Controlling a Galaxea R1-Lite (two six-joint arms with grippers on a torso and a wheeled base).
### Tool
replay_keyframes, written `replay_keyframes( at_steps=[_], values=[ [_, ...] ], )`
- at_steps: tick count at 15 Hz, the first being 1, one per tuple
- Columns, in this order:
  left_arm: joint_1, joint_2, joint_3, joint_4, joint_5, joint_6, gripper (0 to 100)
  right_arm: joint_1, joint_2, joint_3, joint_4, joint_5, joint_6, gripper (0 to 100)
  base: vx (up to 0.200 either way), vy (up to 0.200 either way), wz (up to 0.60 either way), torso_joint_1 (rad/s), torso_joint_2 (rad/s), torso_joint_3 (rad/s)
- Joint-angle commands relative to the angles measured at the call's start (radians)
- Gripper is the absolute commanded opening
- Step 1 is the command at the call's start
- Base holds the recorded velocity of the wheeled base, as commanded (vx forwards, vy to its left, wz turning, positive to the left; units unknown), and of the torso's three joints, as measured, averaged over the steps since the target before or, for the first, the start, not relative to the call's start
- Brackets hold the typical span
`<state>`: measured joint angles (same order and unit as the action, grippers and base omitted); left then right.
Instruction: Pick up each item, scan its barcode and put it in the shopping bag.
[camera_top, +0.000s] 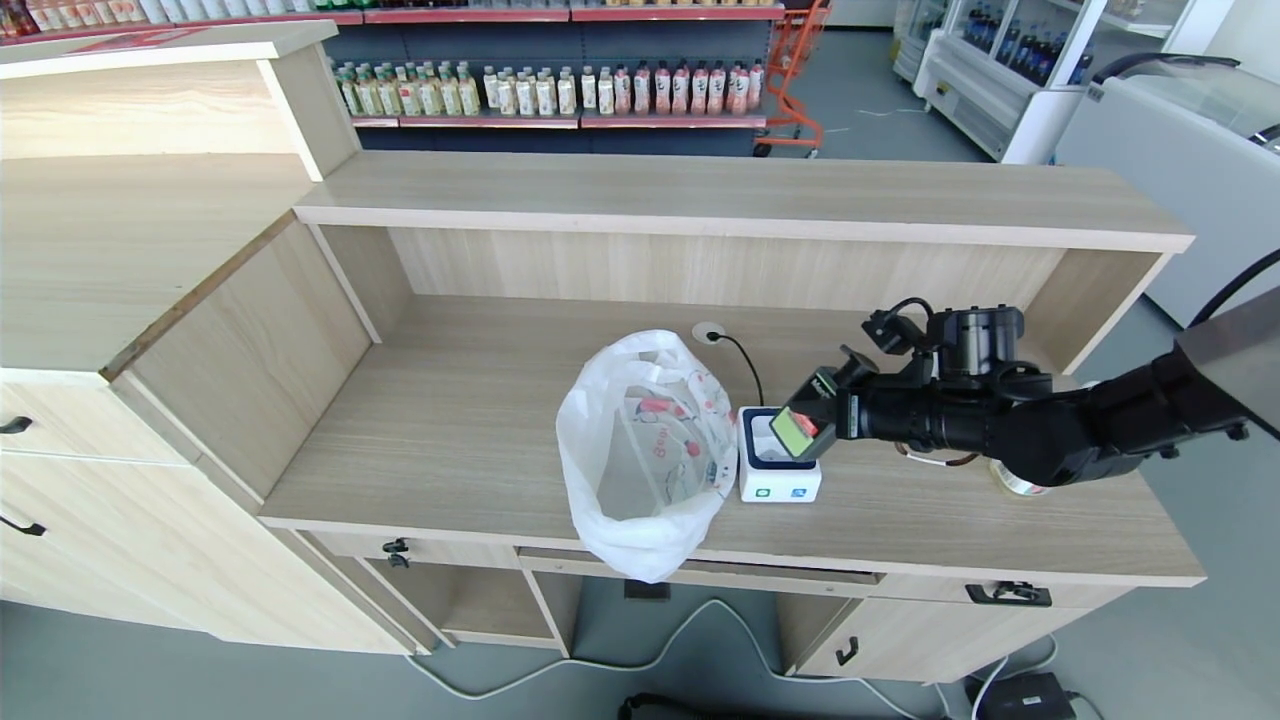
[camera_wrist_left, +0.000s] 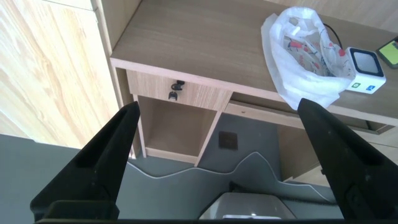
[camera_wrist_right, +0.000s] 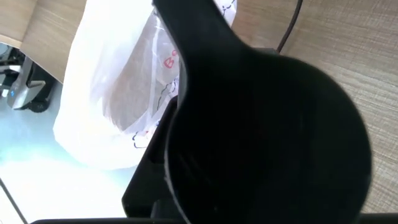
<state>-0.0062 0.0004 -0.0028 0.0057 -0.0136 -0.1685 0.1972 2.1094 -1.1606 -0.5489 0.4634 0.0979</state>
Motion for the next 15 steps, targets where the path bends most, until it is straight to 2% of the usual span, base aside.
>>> replay_keyframes(
  at_steps=[1,15],
  values=[
    [0.0,0.0,0.0,0.0,0.0,0.0,100,0.005,0.021,-0.019,0.0,0.0,0.0,0,0.0,0.0,0.0,0.0,0.0,0.0],
    [0.0,0.0,0.001,0.0,0.0,0.0,100,0.042,0.104,-0.103,-0.006,-0.011,-0.02,0,0.0,0.0,0.0,0.0,0.0,0.0]
  ],
)
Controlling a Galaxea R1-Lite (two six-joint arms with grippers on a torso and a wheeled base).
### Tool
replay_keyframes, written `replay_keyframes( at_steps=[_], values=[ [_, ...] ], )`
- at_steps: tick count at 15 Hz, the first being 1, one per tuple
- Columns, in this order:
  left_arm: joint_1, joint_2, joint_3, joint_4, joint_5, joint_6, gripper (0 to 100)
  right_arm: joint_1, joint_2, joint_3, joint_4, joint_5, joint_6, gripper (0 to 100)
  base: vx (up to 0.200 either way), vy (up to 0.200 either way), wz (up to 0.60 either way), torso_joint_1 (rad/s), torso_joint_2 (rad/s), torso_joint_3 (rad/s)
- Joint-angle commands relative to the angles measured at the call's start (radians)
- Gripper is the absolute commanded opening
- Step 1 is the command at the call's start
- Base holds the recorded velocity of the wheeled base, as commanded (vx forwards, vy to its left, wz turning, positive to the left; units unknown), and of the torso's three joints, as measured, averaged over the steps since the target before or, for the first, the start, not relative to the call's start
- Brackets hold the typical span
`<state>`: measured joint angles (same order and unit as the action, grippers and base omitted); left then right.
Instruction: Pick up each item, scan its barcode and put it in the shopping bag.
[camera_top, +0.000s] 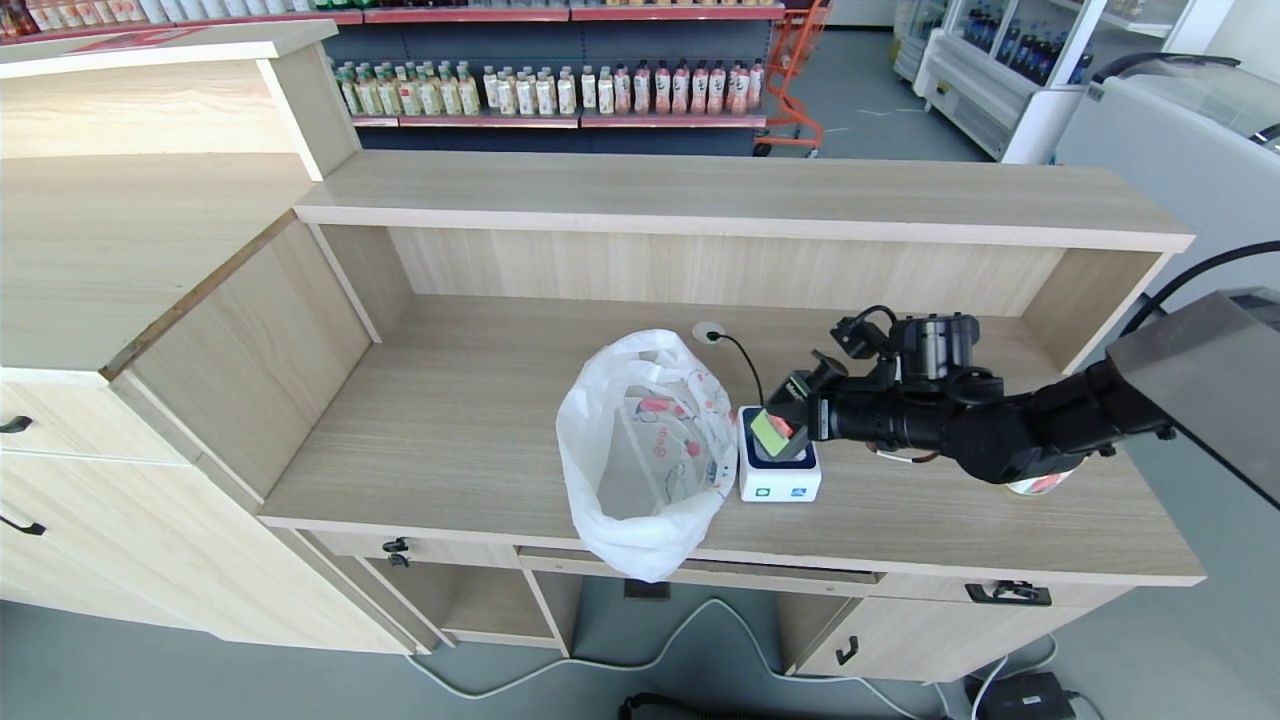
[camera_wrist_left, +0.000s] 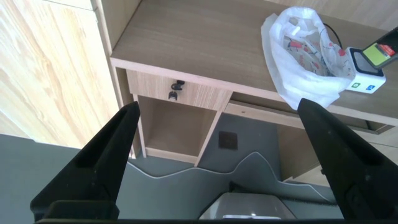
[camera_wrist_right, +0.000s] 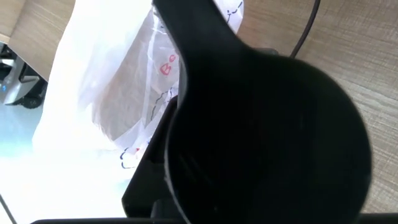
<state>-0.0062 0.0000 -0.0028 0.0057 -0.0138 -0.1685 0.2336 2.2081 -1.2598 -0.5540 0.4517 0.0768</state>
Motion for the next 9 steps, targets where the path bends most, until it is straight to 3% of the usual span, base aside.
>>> replay_keyframes(
  at_steps=[1,9],
  values=[
    [0.0,0.0,0.0,0.0,0.0,0.0,100,0.013,0.01,-0.01,-0.003,0.001,0.001,0,0.0,0.0,0.0,0.0,0.0,0.0],
    [0.0,0.0,0.0,0.0,0.0,0.0,100,0.026,0.036,-0.032,-0.003,0.002,0.001,0,0.0,0.0,0.0,0.0,0.0,0.0]
  ],
)
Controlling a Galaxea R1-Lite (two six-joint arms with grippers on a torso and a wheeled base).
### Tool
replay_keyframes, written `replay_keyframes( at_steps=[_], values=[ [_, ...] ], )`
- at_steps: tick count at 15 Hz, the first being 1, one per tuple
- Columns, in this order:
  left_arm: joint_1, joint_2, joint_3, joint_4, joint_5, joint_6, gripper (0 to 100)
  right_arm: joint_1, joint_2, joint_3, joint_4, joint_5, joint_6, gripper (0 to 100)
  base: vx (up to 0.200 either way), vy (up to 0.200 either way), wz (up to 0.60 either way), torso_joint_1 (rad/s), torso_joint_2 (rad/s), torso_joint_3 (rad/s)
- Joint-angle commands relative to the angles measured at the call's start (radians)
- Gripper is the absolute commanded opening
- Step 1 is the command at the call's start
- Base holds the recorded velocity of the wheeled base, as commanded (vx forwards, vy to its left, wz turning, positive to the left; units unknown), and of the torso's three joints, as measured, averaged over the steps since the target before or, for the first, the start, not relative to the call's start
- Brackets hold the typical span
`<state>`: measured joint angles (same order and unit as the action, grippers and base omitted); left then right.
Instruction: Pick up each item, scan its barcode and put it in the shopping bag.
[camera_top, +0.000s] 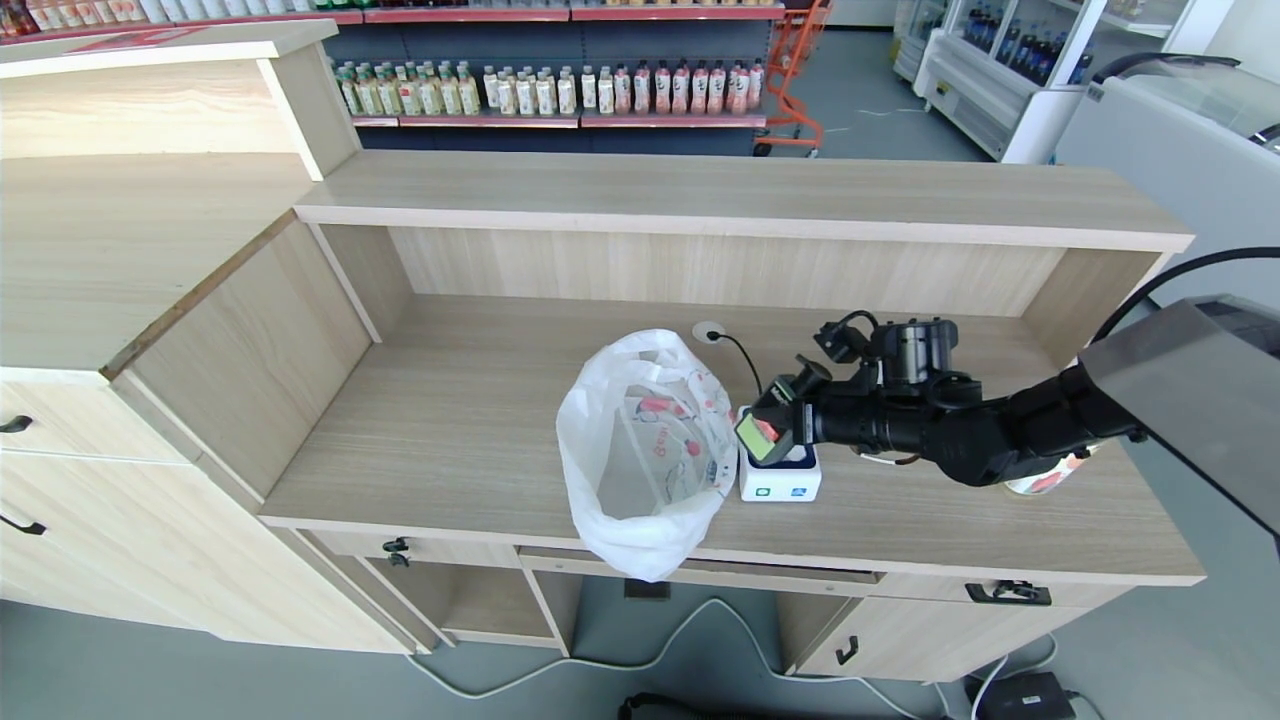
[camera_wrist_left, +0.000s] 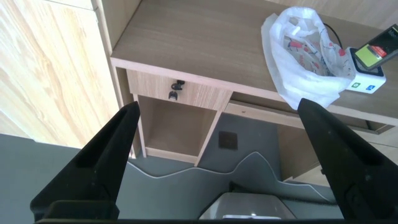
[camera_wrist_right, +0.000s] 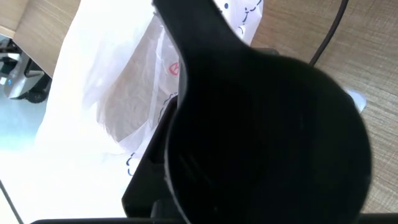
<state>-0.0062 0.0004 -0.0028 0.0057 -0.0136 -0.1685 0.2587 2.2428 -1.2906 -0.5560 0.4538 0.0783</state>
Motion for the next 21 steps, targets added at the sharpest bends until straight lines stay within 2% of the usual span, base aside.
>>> replay_keyframes(
  at_steps=[1,7,10,13,14,15,17,21],
  values=[
    [0.0,0.0,0.001,0.0,0.0,0.0,100,-0.001,0.001,-0.003,-0.001,0.0,0.0,0,0.0,0.0,0.0,0.0,0.0,0.0],
    [0.0,0.0,0.0,0.0,0.0,0.0,100,0.001,-0.015,0.014,-0.016,-0.004,0.003,0,0.0,0.0,0.0,0.0,0.0,0.0],
    [0.0,0.0,0.0,0.0,0.0,0.0,100,-0.065,-0.219,0.145,-0.048,-0.015,-0.04,0,0.0,0.0,0.0,0.0,0.0,0.0],
    [0.0,0.0,0.0,0.0,0.0,0.0,100,-0.251,-0.485,0.401,-0.085,-0.018,-0.39,0,0.0,0.0,0.0,0.0,0.0,0.0],
    [0.0,0.0,0.001,0.0,0.0,0.0,100,-0.345,-0.552,0.537,-0.163,-0.011,-0.534,0,0.0,0.0,0.0,0.0,0.0,0.0],
    [0.0,0.0,0.0,0.0,0.0,0.0,100,-0.414,-0.577,0.64,-0.272,-0.009,-0.612,0,0.0,0.0,0.0,0.0,0.0,0.0],
    [0.0,0.0,0.0,0.0,0.0,0.0,100,-0.446,-0.592,0.695,-0.367,-0.009,-0.661,0,0.0,0.0,0.0,0.0,0.0,0.0],
    [0.0,0.0,0.0,0.0,0.0,0.0,100,-0.449,-0.592,0.683,-0.472,-0.006,-0.764,0,0.0,0.0,0.0,0.0,0.0,0.0]
  ],
)
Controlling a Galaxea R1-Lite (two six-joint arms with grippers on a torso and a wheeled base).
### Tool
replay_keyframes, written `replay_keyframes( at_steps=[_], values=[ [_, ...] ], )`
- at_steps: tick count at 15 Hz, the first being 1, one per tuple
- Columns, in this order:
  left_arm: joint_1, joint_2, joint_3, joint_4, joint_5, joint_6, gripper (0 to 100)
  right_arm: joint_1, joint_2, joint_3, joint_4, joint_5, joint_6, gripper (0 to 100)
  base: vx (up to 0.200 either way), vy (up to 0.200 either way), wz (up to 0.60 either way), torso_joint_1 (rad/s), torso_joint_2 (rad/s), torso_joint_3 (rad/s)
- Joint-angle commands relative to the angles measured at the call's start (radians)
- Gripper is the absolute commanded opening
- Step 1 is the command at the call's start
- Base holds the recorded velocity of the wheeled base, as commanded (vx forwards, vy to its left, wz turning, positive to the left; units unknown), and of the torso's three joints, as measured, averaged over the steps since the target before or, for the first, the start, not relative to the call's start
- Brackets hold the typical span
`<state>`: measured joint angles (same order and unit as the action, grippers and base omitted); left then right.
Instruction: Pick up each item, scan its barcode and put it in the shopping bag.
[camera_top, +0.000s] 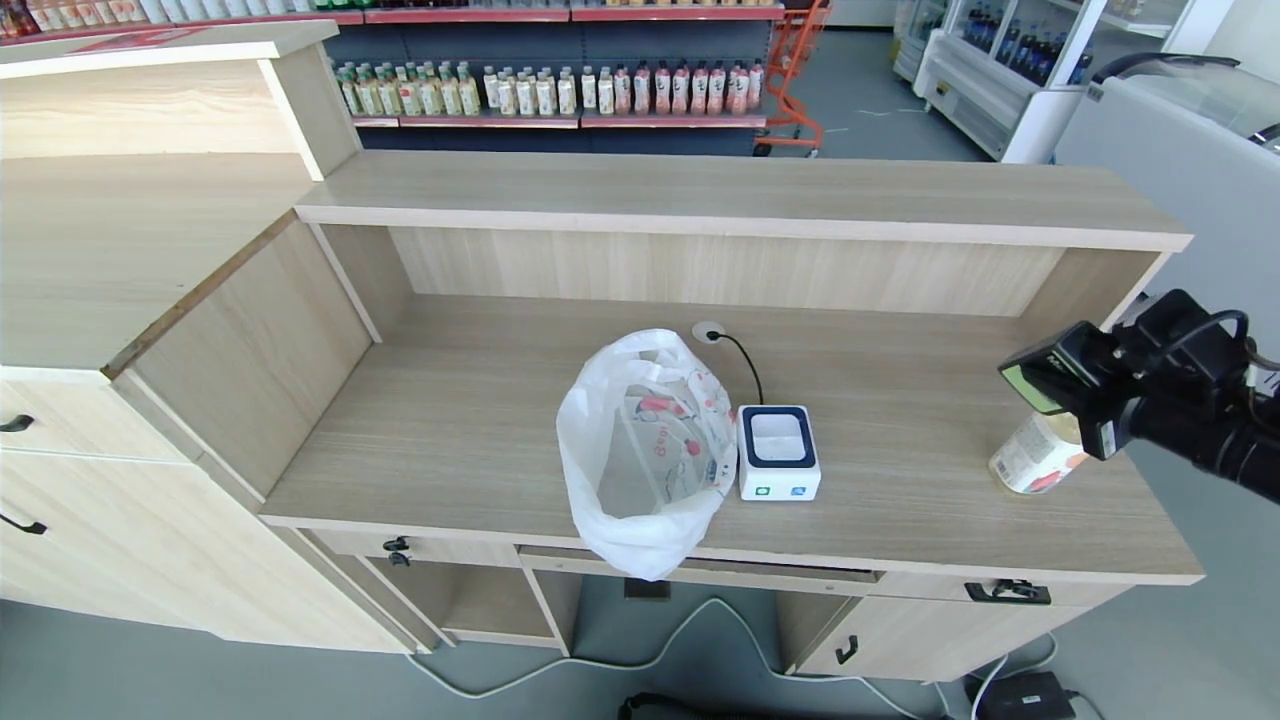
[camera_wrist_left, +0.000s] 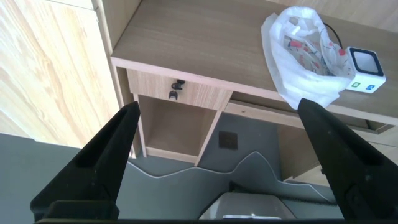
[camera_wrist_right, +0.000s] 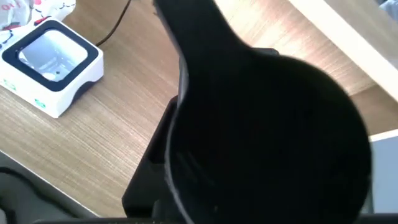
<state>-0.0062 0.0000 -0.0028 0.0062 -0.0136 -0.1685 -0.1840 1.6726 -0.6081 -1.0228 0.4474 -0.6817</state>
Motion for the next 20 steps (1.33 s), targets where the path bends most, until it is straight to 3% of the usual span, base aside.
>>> replay_keyframes(
  at_steps=[1,9,11,15,20],
  values=[
    [0.0,0.0,0.0,0.0,0.0,0.0,100,0.008,-0.019,-0.006,-0.017,0.002,-0.018,0,0.0,0.0,0.0,0.0,0.0,0.0],
    [0.0,0.0,0.0,0.0,0.0,0.0,100,0.357,0.233,-0.225,-0.119,-0.19,0.002,0,0.0,0.0,0.6,0.006,0.0,0.005],
    [0.0,0.0,0.0,0.0,0.0,0.0,100,0.393,0.303,-0.226,-0.111,-0.19,0.05,0,0.0,0.0,0.3,0.001,0.0,-0.004],
    [0.0,0.0,0.0,0.0,0.0,0.0,100,0.397,0.431,-0.275,-0.076,-0.193,0.271,0,0.0,0.0,0.0,0.0,0.0,0.0],
    [0.0,0.0,0.0,0.0,0.0,0.0,100,0.35,0.533,-0.354,-0.04,-0.194,0.32,0,0.0,0.0,0.0,0.0,0.0,0.0]
  ],
)
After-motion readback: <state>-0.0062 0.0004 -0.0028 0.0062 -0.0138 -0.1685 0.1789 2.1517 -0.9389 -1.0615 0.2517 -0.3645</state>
